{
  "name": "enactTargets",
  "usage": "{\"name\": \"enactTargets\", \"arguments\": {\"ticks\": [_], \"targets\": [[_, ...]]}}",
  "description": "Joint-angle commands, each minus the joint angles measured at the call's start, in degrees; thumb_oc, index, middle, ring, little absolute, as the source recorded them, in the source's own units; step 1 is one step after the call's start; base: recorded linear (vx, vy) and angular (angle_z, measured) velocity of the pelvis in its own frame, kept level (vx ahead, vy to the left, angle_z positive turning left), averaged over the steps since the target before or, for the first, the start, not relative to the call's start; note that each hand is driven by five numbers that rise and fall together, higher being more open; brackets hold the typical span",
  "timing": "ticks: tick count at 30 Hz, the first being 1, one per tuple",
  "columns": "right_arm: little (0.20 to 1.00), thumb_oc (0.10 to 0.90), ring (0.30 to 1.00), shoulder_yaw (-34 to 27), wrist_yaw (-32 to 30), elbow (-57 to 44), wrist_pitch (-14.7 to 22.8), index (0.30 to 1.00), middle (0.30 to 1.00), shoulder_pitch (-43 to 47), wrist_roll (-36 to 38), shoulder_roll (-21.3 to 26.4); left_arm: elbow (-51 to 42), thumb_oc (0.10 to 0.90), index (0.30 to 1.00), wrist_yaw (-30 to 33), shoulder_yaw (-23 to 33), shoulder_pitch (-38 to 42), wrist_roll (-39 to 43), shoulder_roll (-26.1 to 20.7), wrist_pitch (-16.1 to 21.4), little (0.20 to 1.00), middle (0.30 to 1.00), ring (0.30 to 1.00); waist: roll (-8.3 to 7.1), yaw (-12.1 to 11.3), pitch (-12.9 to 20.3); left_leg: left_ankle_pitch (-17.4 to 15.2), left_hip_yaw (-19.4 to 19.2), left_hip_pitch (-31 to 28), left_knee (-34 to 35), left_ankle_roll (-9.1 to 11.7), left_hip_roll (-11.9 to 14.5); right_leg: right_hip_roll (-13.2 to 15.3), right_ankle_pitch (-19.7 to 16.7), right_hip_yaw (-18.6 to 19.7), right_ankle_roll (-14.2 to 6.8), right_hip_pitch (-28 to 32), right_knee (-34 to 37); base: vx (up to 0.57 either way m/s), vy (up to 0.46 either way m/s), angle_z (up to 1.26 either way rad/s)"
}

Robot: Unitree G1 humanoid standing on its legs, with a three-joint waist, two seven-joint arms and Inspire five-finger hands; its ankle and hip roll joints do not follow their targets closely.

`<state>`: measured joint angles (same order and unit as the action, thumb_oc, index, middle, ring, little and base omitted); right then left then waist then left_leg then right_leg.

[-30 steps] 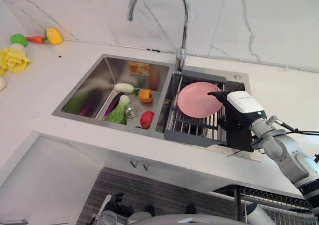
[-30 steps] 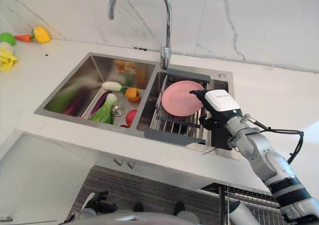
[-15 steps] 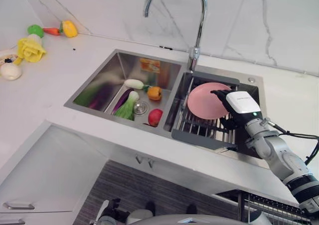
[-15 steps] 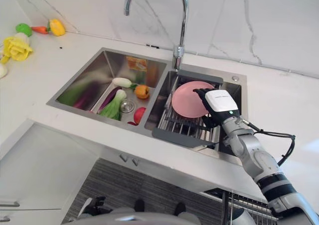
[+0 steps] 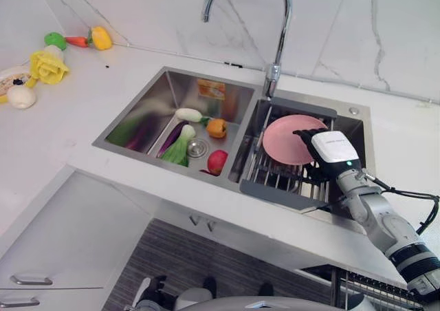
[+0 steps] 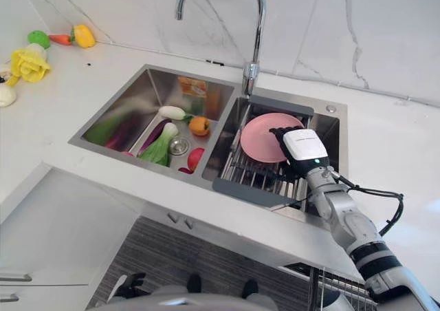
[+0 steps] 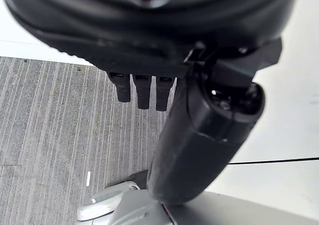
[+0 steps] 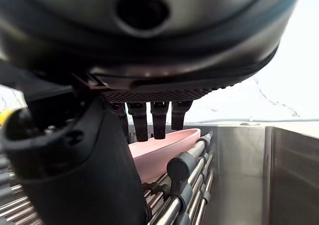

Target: Place the dishes in the dishwasher.

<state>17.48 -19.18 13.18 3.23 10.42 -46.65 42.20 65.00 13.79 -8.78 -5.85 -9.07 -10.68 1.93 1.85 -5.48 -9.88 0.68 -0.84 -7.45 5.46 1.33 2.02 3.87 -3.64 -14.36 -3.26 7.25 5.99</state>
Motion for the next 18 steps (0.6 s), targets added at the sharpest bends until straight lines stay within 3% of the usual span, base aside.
{"name": "enactTargets", "arguments": {"ticks": [1, 9, 18], "targets": [[0.300, 0.400, 0.300, -2.00, -8.99, -4.67, -0.25, 0.300, 0.300, 6.71, -1.26, 0.98, 3.92, 0.800, 0.900, 2.17, -4.17, 3.06, -0.50, -0.33, 0.97, 0.900, 0.900, 0.900, -1.63, -0.45, 2.76, 0.21, 0.78, 1.65, -0.46, 8.19, 4.87, 5.15, 7.46, 0.44, -6.84, 4.24, -0.99, 0.00, 0.000, 0.00], [0.300, 0.400, 0.300, -2.54, -11.10, -6.22, -1.02, 0.300, 0.300, 7.37, -1.65, 0.79, 4.12, 0.800, 0.900, 2.66, -4.15, 2.99, -0.63, -0.33, 0.82, 0.900, 0.900, 0.900, -1.52, -0.44, 2.84, 0.15, 0.57, 1.36, -0.46, 8.28, 5.01, 5.17, 7.48, 0.68, -6.83, 4.22, -0.99, 0.00, 0.000, 0.00], [0.300, 0.400, 0.300, -7.61, -11.81, -17.63, -0.06, 0.300, 0.300, 7.31, -2.42, 5.92, 3.94, 0.800, 0.900, 2.64, -2.89, 2.80, -0.70, -0.55, 0.45, 0.900, 0.900, 0.900, -1.61, -0.01, 2.92, 0.09, 0.32, 1.25, -0.46, 8.30, 5.14, 5.20, 7.43, 0.69, -6.83, 4.21, -0.99, 0.00, 0.000, 0.00]]}}
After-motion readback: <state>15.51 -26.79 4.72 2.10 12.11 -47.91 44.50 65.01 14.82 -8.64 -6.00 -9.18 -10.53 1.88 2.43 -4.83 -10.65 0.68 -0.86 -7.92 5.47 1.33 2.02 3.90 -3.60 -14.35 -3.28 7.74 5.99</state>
